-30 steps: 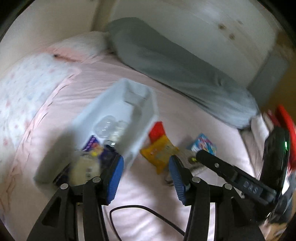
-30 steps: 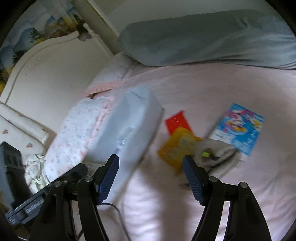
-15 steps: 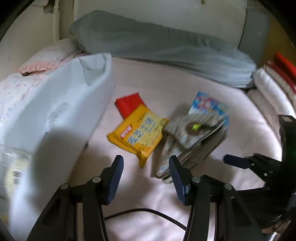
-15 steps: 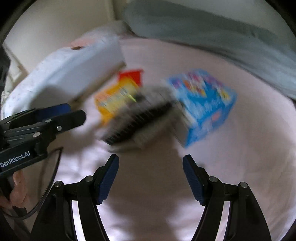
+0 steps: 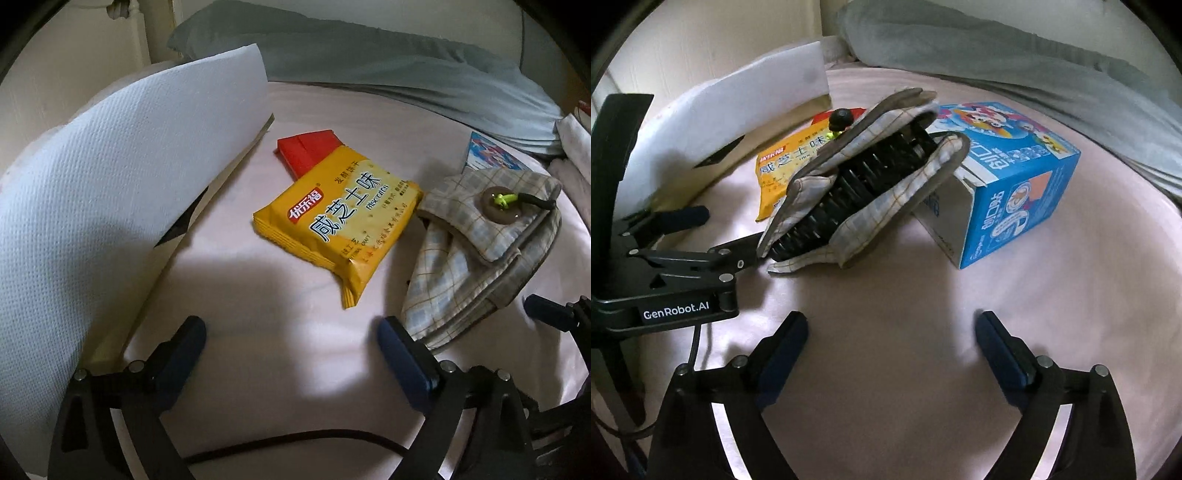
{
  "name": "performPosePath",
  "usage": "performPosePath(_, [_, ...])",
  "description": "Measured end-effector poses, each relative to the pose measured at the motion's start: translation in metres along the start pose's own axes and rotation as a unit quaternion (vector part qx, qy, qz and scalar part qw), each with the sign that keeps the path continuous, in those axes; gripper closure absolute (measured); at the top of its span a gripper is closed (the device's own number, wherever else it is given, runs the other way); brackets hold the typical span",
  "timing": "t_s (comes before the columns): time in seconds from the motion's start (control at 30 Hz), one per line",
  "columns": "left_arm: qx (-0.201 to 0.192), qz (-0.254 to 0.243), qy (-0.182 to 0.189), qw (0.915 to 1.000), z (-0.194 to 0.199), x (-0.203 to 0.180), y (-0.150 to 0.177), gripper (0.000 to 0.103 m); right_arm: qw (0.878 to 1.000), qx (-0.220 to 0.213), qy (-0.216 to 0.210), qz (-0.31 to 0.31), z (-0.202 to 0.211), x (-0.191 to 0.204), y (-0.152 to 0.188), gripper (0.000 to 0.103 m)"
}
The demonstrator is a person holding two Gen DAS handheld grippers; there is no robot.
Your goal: Organize objects
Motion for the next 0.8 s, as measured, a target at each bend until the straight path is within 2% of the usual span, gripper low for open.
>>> performPosePath(0.8, [0.001, -0.001, -0.002, 1.0, 0.004, 0.002, 0.001, 0.007, 1.0, 0.002, 0.004, 0.01, 0.004, 0.009, 0.001, 0.007])
Point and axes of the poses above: each gripper's, at about its wrist camera, not at the fingertips, and z roughly against the way its jaws point, x to its left, y to its underside, the point moved 4 cm from there along -z, roughly the way its jaws point, and after that the axes turned 4 degrees about z, right-handed, at the moved point
